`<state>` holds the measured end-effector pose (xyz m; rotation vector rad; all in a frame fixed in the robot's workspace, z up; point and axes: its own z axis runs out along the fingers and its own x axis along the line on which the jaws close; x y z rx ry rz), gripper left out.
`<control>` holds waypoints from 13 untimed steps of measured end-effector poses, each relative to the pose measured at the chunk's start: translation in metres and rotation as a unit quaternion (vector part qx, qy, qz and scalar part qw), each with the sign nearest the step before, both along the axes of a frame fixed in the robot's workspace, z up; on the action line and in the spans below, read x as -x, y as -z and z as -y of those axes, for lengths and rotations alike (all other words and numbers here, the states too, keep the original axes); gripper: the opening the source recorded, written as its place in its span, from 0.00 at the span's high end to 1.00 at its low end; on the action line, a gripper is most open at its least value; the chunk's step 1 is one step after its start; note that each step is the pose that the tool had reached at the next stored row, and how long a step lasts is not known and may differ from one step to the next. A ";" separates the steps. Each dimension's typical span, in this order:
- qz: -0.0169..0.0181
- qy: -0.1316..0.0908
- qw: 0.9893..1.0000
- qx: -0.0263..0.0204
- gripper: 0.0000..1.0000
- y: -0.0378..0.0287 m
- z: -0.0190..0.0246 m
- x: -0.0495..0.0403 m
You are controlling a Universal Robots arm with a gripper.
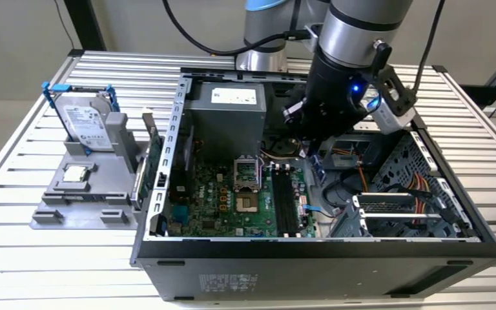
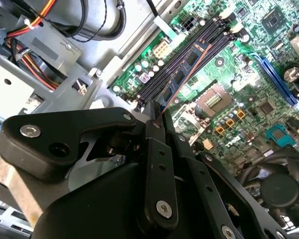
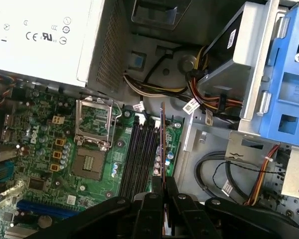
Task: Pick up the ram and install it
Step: 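Insert the ram into the slot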
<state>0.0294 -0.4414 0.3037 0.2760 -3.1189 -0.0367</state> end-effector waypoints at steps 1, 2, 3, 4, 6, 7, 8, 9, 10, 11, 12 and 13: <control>0.000 0.005 1.000 0.000 1.00 0.0006 0.0000 0.0000; 0.000 0.010 1.000 0.000 1.00 0.0010 0.0000 0.0000; 0.000 0.014 1.000 0.000 1.00 0.0014 0.0000 0.0000; 0.000 0.018 1.000 0.000 1.00 0.0018 0.0000 0.0000; 0.000 0.027 1.000 0.000 1.00 0.0028 0.0000 0.0000; 0.000 0.031 1.000 0.000 1.00 0.0032 0.0000 0.0000; 0.000 0.035 0.999 0.000 1.00 0.0036 0.0000 0.0000; 0.000 0.039 0.999 0.000 1.00 0.0040 0.0000 0.0000; 0.000 0.043 0.999 0.000 1.00 0.0044 0.0000 0.0000; 0.000 0.047 0.999 0.000 1.00 0.0049 0.0000 0.0000; 0.000 0.050 0.999 0.000 1.00 0.0054 0.0000 0.0000; 0.000 0.053 0.999 0.000 1.00 0.0059 0.0000 0.0000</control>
